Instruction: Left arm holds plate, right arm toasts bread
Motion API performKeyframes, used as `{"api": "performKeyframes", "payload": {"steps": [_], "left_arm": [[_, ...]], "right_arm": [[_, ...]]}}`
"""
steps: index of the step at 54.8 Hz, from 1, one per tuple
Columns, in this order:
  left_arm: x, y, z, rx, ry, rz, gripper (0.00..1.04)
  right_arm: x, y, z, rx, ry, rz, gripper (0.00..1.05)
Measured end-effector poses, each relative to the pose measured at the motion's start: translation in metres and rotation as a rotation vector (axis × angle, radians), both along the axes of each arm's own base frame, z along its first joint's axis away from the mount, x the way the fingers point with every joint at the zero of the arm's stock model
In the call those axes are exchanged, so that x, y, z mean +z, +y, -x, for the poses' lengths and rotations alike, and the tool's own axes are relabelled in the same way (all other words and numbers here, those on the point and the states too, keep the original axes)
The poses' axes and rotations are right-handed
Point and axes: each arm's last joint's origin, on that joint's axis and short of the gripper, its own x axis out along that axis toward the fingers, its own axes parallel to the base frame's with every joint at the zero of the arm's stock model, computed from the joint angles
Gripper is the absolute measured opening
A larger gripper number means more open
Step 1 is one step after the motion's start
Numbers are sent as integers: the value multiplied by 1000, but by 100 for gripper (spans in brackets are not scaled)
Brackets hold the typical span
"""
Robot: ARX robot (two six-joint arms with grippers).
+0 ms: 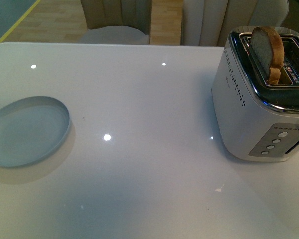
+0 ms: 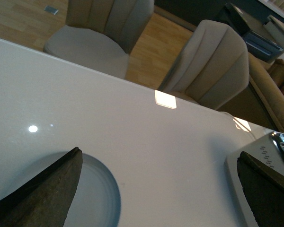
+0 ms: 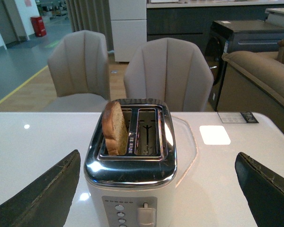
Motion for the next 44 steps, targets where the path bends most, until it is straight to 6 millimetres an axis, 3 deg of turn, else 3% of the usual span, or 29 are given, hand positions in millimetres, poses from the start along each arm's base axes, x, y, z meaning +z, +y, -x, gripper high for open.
{"api": "performKeyframes", "payload": {"steps": [14,19,25,34,42,44], "left_arm": [[-14,-24,39,57,53,-1,96],[-25,-31,47,193,-152,-220,80],[-21,-38,60,246,-304,-341,62],[-23,-46,76,242,-328,-384,36],[-30,-53,90,238,-329,-393,5],[-32,-54,93,246,-344,-396,3]], "right_arm": [[0,0,0,0,0,0,96],[0,0,0,0,0,0,96],[0,0,0,0,0,0,96],[0,0,0,0,0,0,96],[0,0,0,0,0,0,96],[0,0,0,0,0,0,96]]}}
